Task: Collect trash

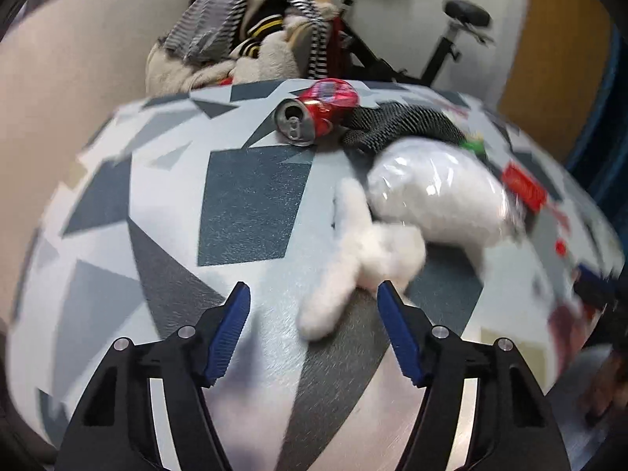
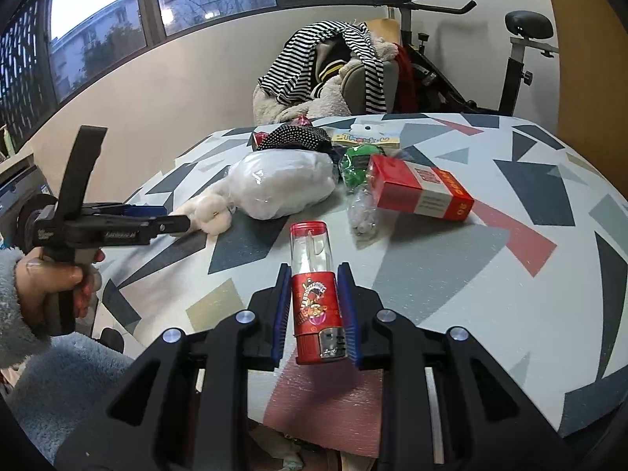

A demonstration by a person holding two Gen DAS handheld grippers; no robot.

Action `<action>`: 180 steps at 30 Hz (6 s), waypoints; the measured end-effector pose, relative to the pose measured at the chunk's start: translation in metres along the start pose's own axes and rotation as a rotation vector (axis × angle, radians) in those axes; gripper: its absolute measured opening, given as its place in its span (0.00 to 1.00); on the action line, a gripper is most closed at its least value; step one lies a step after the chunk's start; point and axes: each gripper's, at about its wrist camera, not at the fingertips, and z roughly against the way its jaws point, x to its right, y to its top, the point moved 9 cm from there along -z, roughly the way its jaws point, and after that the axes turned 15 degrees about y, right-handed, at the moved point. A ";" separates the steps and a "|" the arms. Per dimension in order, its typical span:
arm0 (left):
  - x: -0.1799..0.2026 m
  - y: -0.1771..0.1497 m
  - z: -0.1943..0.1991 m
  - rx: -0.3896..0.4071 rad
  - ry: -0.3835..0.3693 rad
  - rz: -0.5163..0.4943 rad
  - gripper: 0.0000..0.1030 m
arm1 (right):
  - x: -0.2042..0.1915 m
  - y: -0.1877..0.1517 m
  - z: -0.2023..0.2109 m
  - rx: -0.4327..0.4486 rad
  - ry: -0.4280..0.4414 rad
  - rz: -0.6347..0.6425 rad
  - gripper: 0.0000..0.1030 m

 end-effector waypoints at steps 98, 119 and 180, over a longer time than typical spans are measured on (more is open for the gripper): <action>-0.038 -0.148 0.177 0.208 0.094 0.185 0.94 | -0.130 -0.145 -0.043 -0.412 0.164 0.100 0.27; -0.026 -0.137 0.181 0.248 0.122 0.139 0.94 | -0.086 -0.084 0.024 -0.130 -0.088 0.109 0.94; -0.050 0.026 0.117 0.251 0.090 0.188 0.94 | 0.106 0.049 0.039 -0.086 -0.208 -0.130 0.94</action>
